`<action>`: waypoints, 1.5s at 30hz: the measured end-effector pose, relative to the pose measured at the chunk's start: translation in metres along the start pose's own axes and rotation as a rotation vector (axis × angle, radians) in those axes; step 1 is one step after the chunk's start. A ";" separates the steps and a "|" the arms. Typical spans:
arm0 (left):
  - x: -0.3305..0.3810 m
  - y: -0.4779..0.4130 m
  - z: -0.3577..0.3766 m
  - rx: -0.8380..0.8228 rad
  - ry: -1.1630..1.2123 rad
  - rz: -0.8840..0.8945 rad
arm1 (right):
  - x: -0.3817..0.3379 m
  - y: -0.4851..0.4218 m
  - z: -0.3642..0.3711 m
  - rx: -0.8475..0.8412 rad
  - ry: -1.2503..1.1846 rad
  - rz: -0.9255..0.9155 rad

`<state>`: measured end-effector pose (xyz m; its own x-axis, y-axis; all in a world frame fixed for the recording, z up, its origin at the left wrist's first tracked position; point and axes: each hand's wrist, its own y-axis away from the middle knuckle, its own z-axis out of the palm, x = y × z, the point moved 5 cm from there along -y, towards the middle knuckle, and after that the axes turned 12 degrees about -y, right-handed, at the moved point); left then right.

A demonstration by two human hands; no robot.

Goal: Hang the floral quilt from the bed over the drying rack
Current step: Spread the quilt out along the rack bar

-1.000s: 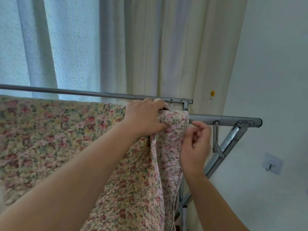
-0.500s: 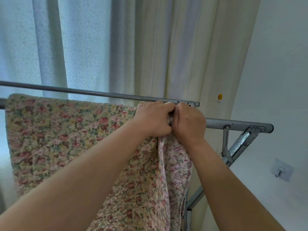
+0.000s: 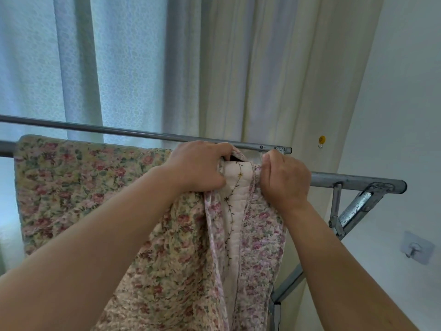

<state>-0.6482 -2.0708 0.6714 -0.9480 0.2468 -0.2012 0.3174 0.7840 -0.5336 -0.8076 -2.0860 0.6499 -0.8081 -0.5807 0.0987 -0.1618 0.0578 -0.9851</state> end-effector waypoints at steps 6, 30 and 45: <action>-0.030 0.016 -0.001 0.024 0.006 -0.015 | 0.001 0.001 -0.001 0.007 0.009 0.000; -0.028 0.013 0.002 0.170 0.013 -0.040 | -0.065 -0.011 0.036 -0.132 0.063 0.046; -0.053 0.016 -0.003 0.153 -0.071 0.076 | -0.063 -0.010 0.038 -0.119 0.081 0.009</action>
<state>-0.5932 -2.0693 0.6757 -0.9184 0.2575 -0.3003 0.3938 0.6671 -0.6324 -0.7334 -2.0805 0.6479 -0.8521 -0.5126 0.1058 -0.2166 0.1613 -0.9629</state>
